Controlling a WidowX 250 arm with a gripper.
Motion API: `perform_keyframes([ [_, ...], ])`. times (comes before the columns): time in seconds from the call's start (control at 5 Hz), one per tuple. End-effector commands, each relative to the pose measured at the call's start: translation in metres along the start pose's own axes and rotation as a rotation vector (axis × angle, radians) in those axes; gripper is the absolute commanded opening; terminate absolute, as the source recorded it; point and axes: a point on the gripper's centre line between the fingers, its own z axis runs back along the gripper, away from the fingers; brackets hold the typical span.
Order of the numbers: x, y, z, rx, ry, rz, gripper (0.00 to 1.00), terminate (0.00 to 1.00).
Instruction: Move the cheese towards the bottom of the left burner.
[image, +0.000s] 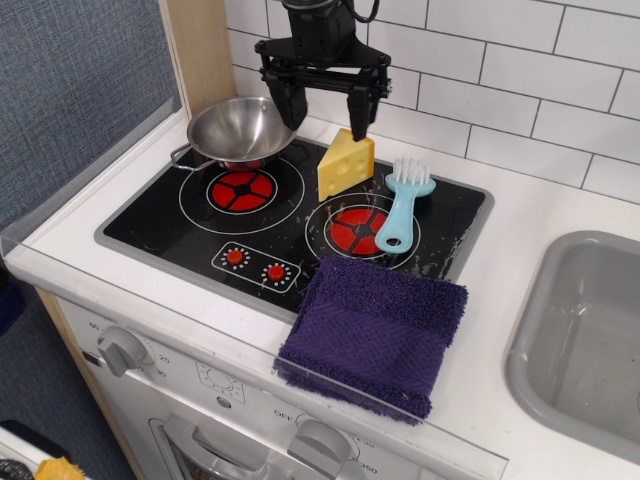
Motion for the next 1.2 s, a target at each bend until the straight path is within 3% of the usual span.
perform_keyframes([
  [0.0,0.013,-0.004,-0.013,0.031,0.016,-0.041,1.00,0.00],
  [0.2,0.011,-0.006,-0.025,0.042,0.047,-0.056,1.00,0.00],
  [0.4,0.010,-0.005,-0.036,0.043,0.077,-0.049,0.00,0.00],
  [0.8,0.011,-0.006,-0.042,0.042,0.104,-0.068,0.00,0.00],
  [1.0,0.011,-0.004,-0.031,0.023,0.073,-0.059,0.00,0.00],
])
